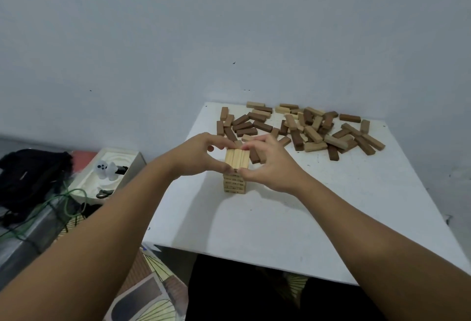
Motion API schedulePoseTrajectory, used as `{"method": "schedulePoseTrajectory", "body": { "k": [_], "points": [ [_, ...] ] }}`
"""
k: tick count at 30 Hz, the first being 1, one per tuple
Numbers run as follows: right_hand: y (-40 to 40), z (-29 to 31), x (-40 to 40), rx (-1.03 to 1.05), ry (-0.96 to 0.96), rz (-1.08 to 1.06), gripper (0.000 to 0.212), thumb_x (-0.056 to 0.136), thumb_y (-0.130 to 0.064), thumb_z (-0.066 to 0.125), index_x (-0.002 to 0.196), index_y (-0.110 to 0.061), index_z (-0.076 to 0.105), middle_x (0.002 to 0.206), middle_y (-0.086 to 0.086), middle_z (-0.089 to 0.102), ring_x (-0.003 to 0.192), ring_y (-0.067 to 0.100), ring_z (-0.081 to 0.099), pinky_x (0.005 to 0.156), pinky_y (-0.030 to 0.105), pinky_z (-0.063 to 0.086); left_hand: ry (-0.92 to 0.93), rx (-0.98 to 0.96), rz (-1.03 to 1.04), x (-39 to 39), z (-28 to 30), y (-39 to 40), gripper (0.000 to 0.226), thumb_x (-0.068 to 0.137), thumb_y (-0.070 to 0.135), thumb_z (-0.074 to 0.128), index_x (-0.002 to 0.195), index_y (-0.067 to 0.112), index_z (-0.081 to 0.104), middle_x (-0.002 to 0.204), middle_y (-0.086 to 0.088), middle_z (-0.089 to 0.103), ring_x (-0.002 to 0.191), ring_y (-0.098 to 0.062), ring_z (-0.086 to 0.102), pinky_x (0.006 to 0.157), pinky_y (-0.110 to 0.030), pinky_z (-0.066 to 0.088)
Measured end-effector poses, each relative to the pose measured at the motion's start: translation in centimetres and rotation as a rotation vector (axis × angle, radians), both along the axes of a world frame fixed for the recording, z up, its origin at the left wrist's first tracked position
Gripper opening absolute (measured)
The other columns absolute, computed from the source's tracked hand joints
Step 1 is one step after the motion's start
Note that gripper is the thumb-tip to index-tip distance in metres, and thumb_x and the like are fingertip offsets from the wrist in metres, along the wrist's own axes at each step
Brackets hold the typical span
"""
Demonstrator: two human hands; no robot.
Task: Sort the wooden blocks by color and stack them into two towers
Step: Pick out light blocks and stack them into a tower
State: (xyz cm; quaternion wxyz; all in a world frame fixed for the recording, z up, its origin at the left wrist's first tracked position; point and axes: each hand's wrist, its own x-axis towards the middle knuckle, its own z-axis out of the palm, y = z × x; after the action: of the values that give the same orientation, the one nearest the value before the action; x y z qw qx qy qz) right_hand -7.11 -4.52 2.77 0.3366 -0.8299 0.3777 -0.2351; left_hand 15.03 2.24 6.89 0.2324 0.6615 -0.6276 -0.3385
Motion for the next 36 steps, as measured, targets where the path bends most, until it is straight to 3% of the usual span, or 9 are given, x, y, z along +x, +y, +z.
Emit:
{"method": "schedulePoseTrajectory", "body": {
  "k": [6, 12, 16, 21, 26, 31, 36],
  "points": [
    [-0.1, 0.1, -0.2, 0.049, 0.034, 0.007, 0.051, 0.077, -0.043, 0.086, 0.123, -0.038, 0.065, 0.136, -0.014, 0.041, 0.133, 0.006, 0.041, 0.113, 0.035, 0.039, 0.038, 0.032, -0.038, -0.1, 0.0, -0.3, 0.050, 0.077, 0.028, 0.091, 0.121, 0.045, 0.073, 0.123, 0.017, 0.057, 0.113, -0.001, 0.051, 0.089, -0.017, 0.042],
    [-0.5, -0.2, 0.0, 0.077, 0.061, 0.009, 0.054, 0.079, -0.045, 0.085, 0.128, -0.036, 0.064, 0.137, -0.013, 0.040, 0.132, 0.006, 0.039, 0.104, 0.026, 0.036, 0.060, 0.066, -0.030, 0.1, 0.0, -0.6, 0.049, 0.076, 0.027, 0.092, 0.120, 0.041, 0.074, 0.127, 0.015, 0.060, 0.113, 0.002, 0.050, 0.092, -0.020, 0.043],
    [-0.5, -0.5, 0.0, 0.093, 0.044, 0.002, 0.054, 0.077, -0.045, 0.086, 0.126, -0.037, 0.065, 0.133, -0.015, 0.041, 0.127, 0.006, 0.042, 0.103, 0.028, 0.039, 0.086, 0.076, -0.044, 0.1, -0.2, -0.6, 0.051, 0.078, 0.024, 0.091, 0.123, 0.038, 0.074, 0.121, 0.018, 0.061, 0.108, 0.007, 0.051, 0.088, -0.017, 0.041],
    [-0.3, -0.4, -0.3, 0.113, 0.025, 0.016, 0.052, 0.078, -0.046, 0.086, 0.125, -0.043, 0.063, 0.133, -0.016, 0.041, 0.128, 0.006, 0.042, 0.105, 0.031, 0.040, 0.141, 0.089, -0.040, 0.2, -0.3, -0.6, 0.054, 0.077, 0.023, 0.091, 0.124, 0.042, 0.072, 0.126, 0.016, 0.063, 0.113, 0.003, 0.051, 0.094, -0.021, 0.043],
    [0.2, -0.8, -1.1, 0.138, -0.023, 0.001, 0.067, 0.077, -0.052, 0.085, 0.136, -0.045, 0.056, 0.134, -0.016, 0.040, 0.127, 0.002, 0.043, 0.104, 0.028, 0.039, 0.227, 0.127, 0.038, 1.6, -0.9, -0.2, 0.086, 0.067, 0.027, 0.098, 0.139, 0.051, 0.057, 0.133, 0.008, 0.057, 0.127, -0.014, 0.051, 0.104, -0.033, 0.047],
    [0.2, -1.5, -1.3, 0.167, -0.014, -0.005, 0.072, 0.074, -0.052, 0.087, 0.139, -0.041, 0.056, 0.133, -0.016, 0.040, 0.127, 0.002, 0.045, 0.111, 0.037, 0.044, 0.224, 0.158, 0.036, 2.1, -1.3, 0.2, 0.063, 0.071, 0.024, 0.095, 0.118, 0.058, 0.069, 0.133, 0.008, 0.058, 0.125, -0.014, 0.051, 0.104, -0.035, 0.046],
    [0.1, -1.8, -1.0, 0.168, -0.047, -0.009, 0.069, 0.075, -0.049, 0.089, 0.136, -0.039, 0.060, 0.130, -0.018, 0.042, 0.124, -0.002, 0.048, 0.109, 0.035, 0.046, 0.240, 0.137, 0.046, 1.8, -1.2, 0.0, 0.054, 0.074, 0.023, 0.093, 0.114, 0.053, 0.074, 0.133, 0.007, 0.059, 0.124, -0.017, 0.050, 0.105, -0.040, 0.046]
  ]
}}
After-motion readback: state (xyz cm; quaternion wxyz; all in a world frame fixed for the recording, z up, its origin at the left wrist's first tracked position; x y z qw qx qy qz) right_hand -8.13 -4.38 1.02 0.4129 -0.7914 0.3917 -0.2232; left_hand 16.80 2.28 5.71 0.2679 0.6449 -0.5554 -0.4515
